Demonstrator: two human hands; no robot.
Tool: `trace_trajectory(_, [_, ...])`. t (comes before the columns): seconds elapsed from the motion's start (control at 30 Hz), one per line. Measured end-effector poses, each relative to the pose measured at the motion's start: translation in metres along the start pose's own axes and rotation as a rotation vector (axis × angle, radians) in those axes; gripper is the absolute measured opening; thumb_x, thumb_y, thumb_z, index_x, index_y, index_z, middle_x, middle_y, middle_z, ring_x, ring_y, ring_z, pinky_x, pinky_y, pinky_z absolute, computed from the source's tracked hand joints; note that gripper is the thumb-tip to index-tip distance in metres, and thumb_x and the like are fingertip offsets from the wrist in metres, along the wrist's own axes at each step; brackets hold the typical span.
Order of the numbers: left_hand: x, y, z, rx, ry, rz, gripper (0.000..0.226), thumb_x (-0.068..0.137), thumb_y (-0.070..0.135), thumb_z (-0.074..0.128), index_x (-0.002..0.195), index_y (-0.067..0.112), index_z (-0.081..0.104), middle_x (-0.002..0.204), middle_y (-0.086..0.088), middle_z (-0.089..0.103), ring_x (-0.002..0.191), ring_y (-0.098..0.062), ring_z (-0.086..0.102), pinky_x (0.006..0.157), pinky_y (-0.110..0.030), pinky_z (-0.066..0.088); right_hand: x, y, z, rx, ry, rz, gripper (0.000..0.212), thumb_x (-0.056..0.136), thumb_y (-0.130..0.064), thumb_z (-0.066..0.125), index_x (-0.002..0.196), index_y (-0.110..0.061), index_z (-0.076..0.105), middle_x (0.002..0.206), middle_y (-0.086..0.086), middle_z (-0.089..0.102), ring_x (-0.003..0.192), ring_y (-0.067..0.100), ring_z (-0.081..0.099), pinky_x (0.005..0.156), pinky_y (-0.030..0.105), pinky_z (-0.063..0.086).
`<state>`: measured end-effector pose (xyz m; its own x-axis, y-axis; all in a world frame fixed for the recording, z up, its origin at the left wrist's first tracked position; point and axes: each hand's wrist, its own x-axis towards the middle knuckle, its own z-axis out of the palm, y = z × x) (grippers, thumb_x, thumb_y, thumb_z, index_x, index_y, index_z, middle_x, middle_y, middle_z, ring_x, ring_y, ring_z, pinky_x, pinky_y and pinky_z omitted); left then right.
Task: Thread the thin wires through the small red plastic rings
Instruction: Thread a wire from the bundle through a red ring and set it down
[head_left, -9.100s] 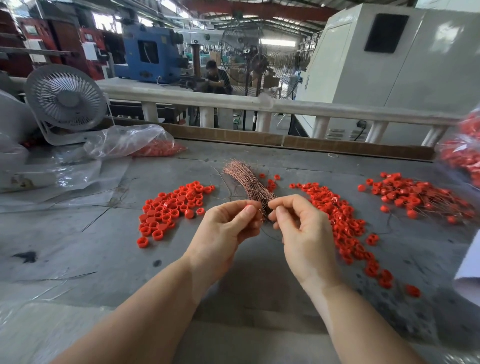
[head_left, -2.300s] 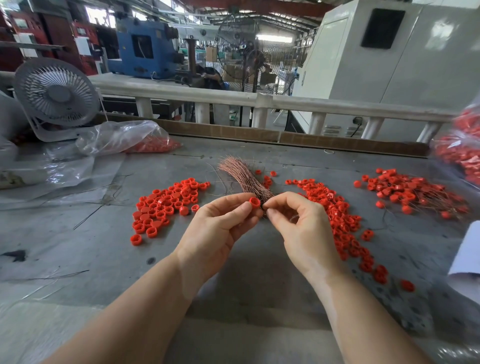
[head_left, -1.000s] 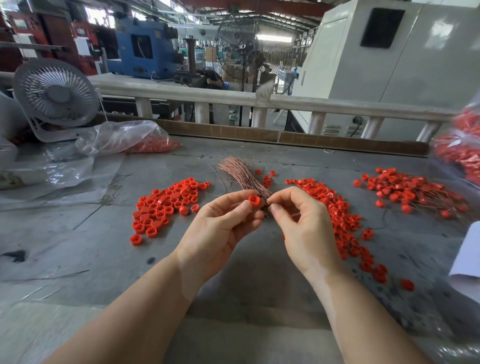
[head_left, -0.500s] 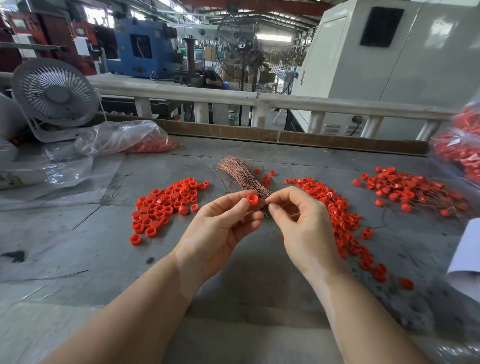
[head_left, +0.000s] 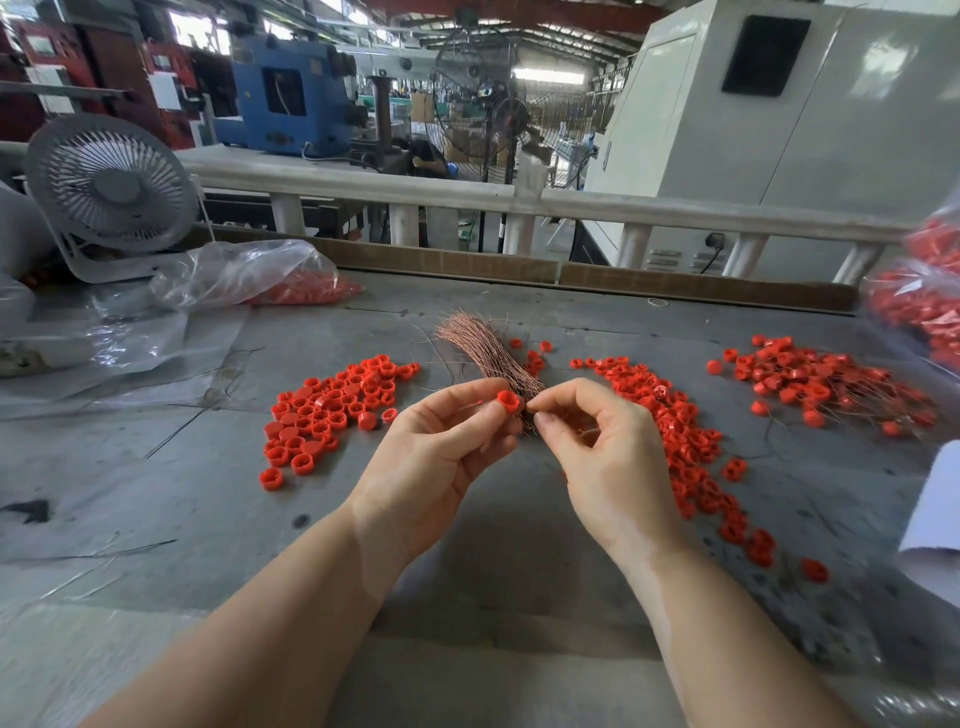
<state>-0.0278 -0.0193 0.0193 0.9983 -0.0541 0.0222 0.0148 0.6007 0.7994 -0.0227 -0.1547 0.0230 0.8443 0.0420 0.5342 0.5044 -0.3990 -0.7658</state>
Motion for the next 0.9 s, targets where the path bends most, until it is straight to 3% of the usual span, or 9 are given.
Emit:
trace_trajectory(0.13, [-0.0003, 0.0004, 0.0004, 0.028, -0.004, 0.015, 0.019, 0.062, 0.001, 0.063, 0.072, 0.011, 0.076, 0.075, -0.006, 0.072, 0.065, -0.011, 0.068, 0.06, -0.018, 0.055, 0.0002, 0.0003, 0.0, -0.01, -0.006, 0.007, 0.013, 0.085, -0.005, 0.063, 0.079, -0.016, 0.068, 0.074, -0.008, 0.065, 0.067, 0.001, 0.056, 0.065, 0.013, 0.041])
trace_trajectory(0.33, [-0.0013, 0.0005, 0.0006, 0.037, -0.019, 0.014, 0.022, 0.061, 0.0, 0.062, 0.073, 0.011, 0.077, 0.074, -0.005, 0.072, 0.067, -0.01, 0.068, 0.06, -0.017, 0.055, 0.0007, 0.0007, -0.0009, 0.028, 0.018, 0.004, 0.017, 0.084, -0.001, 0.063, 0.078, -0.016, 0.067, 0.07, -0.01, 0.063, 0.061, -0.002, 0.054, 0.058, 0.009, 0.038])
trace_trajectory(0.63, [-0.0002, 0.0001, -0.0002, 0.003, -0.053, -0.003, 0.021, 0.065, 0.0, 0.061, 0.076, 0.01, 0.076, 0.074, -0.006, 0.071, 0.064, -0.011, 0.067, 0.06, -0.018, 0.055, 0.0009, 0.0017, -0.0008, 0.041, 0.035, 0.001, 0.015, 0.084, -0.001, 0.063, 0.078, -0.014, 0.067, 0.069, -0.011, 0.062, 0.06, -0.001, 0.054, 0.058, 0.017, 0.04])
trace_trajectory(0.9, [0.0006, -0.0004, -0.0023, -0.003, -0.078, 0.001, 0.021, 0.068, 0.001, 0.06, 0.078, 0.01, 0.076, 0.075, -0.006, 0.071, 0.065, -0.011, 0.067, 0.061, -0.019, 0.055, 0.0009, 0.0014, -0.0004, 0.019, 0.034, -0.025, 0.019, 0.084, 0.0, 0.063, 0.077, -0.018, 0.066, 0.068, -0.013, 0.061, 0.062, -0.002, 0.053, 0.059, 0.009, 0.038])
